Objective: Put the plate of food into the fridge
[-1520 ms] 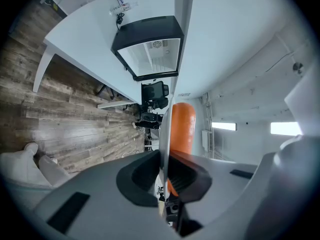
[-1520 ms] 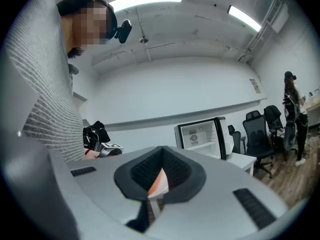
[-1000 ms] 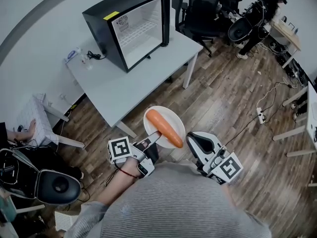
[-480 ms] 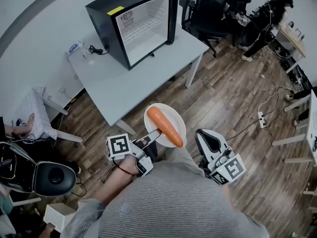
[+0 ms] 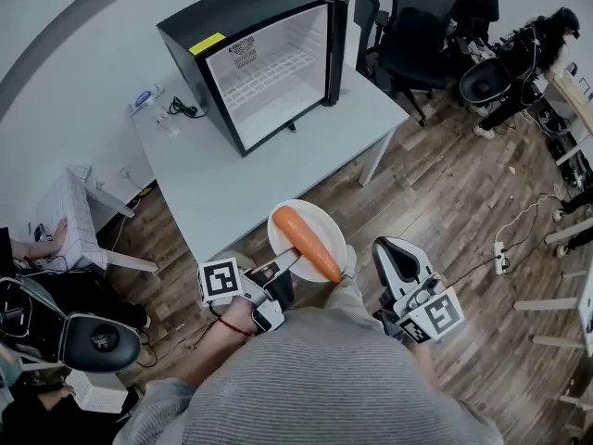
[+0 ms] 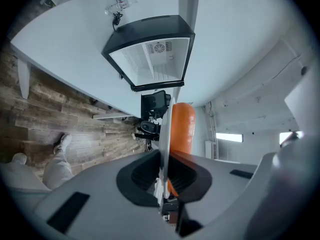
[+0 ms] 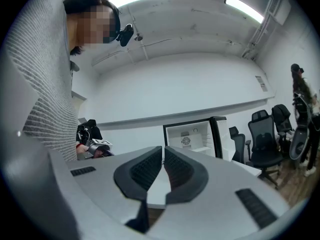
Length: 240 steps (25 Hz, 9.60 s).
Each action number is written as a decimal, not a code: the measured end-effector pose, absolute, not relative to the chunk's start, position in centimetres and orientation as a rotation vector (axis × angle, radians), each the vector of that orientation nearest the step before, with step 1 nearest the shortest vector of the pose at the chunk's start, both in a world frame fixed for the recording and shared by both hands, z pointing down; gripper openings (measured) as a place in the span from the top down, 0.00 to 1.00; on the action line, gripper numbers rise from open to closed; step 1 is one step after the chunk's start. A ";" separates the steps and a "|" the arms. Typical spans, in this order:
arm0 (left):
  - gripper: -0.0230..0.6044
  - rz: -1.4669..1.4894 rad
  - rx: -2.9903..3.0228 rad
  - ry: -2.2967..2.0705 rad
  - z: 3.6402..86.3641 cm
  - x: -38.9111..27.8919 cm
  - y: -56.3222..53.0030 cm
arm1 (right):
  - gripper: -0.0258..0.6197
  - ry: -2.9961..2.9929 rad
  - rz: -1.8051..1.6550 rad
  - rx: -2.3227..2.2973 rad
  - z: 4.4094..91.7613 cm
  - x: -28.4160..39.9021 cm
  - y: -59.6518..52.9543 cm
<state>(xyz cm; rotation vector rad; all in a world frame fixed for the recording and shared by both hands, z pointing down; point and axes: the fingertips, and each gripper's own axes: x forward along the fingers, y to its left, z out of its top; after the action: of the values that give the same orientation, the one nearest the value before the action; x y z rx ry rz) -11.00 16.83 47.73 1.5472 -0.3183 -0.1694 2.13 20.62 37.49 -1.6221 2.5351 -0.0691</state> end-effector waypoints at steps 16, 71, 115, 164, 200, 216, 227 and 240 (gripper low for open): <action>0.91 -0.377 1.521 -0.478 43.7 1.1 -0.5 | 0.94 2.660 -0.066 -1.453 35.3 17.6 1.6; 0.91 -0.495 1.374 -0.725 48.9 0.3 -19.4 | 0.94 2.978 -0.104 -0.814 36.3 9.1 -14.1; 0.91 -0.669 1.111 -0.936 57.1 -6.6 -33.4 | 0.94 3.017 -0.239 -0.705 37.4 3.3 -19.5; 0.68 0.066 1.982 -1.153 53.8 -2.8 -28.7 | 0.94 2.983 -0.159 -0.824 36.9 6.4 -17.9; 0.89 2.039 2.558 -1.605 53.8 -1.0 -32.8 | 0.94 2.890 -0.186 -0.995 37.7 10.8 -17.2; 0.90 2.003 2.554 -1.518 54.0 -1.2 -33.7 | 0.94 2.886 -0.201 -1.013 37.9 10.6 -18.0; 0.90 2.053 2.449 -1.518 54.2 -2.8 -37.2 | 0.94 2.900 -0.221 -1.003 38.4 9.6 -18.5; 0.91 2.017 2.422 -1.541 54.1 -4.0 -40.1 | 0.94 2.920 -0.230 -0.979 38.4 8.1 -18.9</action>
<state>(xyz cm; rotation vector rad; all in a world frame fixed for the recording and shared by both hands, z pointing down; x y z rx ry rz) -3.98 -40.08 54.15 2.4224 -1.5405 2.0166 8.07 -18.88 38.40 -0.9794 2.9200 -0.2298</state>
